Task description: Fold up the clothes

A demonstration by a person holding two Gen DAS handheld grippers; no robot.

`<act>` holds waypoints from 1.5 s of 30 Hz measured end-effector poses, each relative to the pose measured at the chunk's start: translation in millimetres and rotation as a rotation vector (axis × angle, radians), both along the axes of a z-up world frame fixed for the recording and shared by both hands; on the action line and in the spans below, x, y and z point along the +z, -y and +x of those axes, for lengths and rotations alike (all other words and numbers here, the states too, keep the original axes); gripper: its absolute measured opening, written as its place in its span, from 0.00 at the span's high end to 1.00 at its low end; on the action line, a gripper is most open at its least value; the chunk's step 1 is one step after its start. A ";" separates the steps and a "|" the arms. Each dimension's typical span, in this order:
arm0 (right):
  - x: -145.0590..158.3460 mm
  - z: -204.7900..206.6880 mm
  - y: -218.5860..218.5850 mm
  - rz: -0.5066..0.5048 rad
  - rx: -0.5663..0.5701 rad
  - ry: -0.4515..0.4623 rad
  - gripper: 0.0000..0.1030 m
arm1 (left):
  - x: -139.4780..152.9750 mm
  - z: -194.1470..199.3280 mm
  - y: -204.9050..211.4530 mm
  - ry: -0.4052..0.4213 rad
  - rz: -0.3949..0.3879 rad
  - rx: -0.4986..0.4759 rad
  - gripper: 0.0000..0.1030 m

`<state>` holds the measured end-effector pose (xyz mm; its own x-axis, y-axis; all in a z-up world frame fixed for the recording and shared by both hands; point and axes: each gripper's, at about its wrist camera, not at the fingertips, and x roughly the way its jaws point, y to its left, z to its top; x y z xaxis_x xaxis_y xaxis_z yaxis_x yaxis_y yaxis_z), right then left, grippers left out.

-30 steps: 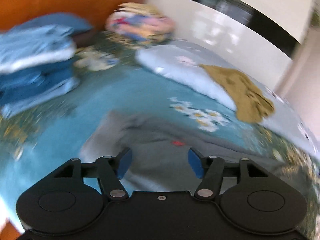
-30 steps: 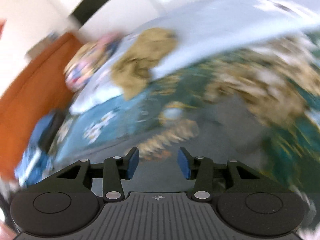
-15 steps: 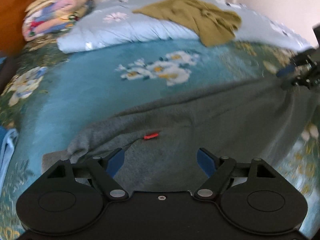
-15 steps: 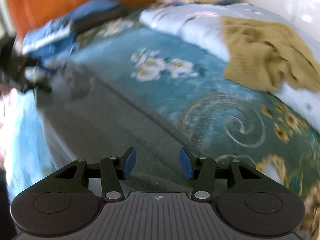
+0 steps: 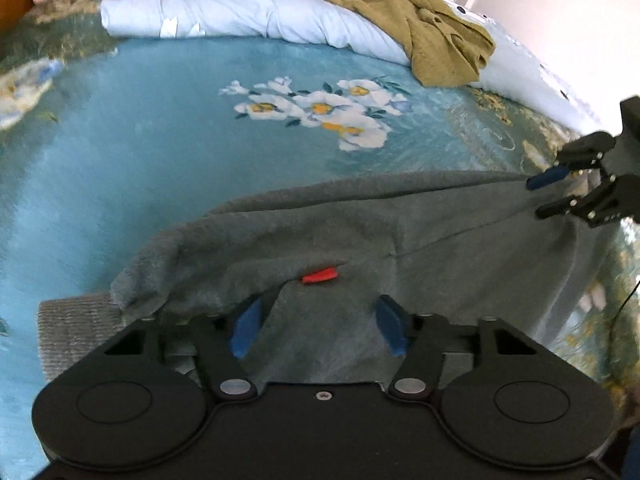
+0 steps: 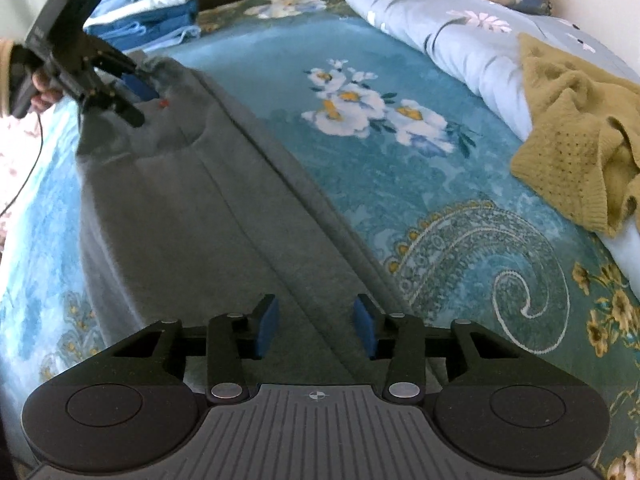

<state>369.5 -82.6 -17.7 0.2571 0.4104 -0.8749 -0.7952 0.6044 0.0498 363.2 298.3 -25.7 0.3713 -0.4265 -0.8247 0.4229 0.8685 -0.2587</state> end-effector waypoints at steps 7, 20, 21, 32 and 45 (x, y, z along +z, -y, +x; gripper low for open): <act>-2.3 -3.5 -14.5 -0.053 0.084 0.020 0.70 | -5.1 7.7 -1.7 -0.040 -0.070 0.014 0.55; -3.0 -17.3 -28.8 -0.136 0.096 0.053 0.98 | 8.0 -13.7 -9.3 0.146 -0.160 0.121 0.88; 0.1 -16.0 -28.4 -0.131 0.087 0.064 0.98 | 12.7 -14.1 -11.2 0.167 -0.171 0.136 0.88; 3.5 32.8 -29.3 -0.135 -0.041 0.127 0.98 | 8.9 22.1 -8.7 0.172 -0.131 0.270 0.84; -18.9 46.7 -31.0 -0.148 -0.086 0.063 0.97 | -14.4 33.5 -8.3 0.092 -0.075 0.320 0.74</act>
